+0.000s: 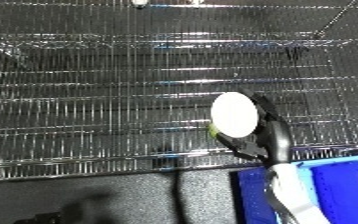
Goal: Pick up the object and place it into the box
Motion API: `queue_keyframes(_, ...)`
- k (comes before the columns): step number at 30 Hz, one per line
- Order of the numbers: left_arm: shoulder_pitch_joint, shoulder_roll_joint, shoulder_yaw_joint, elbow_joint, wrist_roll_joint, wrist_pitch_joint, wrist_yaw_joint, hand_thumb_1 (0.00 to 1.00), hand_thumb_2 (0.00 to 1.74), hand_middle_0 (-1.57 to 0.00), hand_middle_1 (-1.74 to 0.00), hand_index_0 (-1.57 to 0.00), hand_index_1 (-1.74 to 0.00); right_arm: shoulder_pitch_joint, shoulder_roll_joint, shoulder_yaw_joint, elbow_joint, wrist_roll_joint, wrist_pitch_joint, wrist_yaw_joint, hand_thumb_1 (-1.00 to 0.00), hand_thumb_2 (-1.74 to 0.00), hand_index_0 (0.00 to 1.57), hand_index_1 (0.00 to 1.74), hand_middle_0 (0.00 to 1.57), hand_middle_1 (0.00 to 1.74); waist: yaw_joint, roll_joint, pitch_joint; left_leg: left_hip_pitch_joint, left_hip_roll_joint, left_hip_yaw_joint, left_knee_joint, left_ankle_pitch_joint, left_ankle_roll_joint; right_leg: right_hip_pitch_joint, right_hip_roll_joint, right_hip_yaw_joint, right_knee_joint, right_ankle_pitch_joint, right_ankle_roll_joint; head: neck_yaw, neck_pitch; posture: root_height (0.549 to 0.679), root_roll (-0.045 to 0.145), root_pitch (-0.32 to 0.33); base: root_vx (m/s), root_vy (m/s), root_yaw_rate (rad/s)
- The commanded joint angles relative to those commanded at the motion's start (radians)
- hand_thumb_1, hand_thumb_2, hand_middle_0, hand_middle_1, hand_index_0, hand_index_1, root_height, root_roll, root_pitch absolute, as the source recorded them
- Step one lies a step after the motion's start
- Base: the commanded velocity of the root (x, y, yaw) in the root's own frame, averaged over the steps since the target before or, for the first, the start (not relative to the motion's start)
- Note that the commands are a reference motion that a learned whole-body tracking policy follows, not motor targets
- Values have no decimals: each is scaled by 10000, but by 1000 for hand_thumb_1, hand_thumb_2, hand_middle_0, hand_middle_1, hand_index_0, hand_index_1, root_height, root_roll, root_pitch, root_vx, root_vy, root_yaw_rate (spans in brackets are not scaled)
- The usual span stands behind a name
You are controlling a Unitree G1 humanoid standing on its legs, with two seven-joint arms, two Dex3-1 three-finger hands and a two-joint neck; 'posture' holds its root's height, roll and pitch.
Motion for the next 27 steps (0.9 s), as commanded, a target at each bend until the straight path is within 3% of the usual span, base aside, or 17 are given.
queue_keyframes(8, -113, -8, -63, 41, -32, -103, 6, 1000, 1740, -1570, -1740, -1570, -1740, -248, -24, 125, 342, 56, -21, -32, -1000, -1740, 1570, 1740, 1570, 1740, 19, 15, 0, 6, -9, -8, -117, 40, 17, -3, 0, -12, -110, 46, 10, 104, 81, 623, 50, 163, -28, 7, -3)
queue_keyframes(19, -81, 67, 27, 103, -80, -228, -76, 1000, 1740, -1570, -1740, -1570, -1740, -94, -56, 95, 22, -5, -102, -147, -1000, -1740, 1570, 1740, 1570, 1740, -67, -82, 0, 453, 64, -58, -595, 158, 44, 380, 56, 11, -563, 174, 48, 150, 303, 629, 47, 155, -34, 3, -37)
queue_keyframes(27, 326, -21, 263, 24, 113, -278, -158, 1000, 1740, -1570, -1740, -1570, -1740, 952, 62, -449, -2125, -495, -219, -403, -1000, -1740, 1570, 1740, 1570, 1740, -367, -310, 0, 1244, 199, -106, -1085, 205, 39, 1104, 117, 76, -1090, 260, 108, -193, 150, 637, 45, 126, -30, 5, -86)
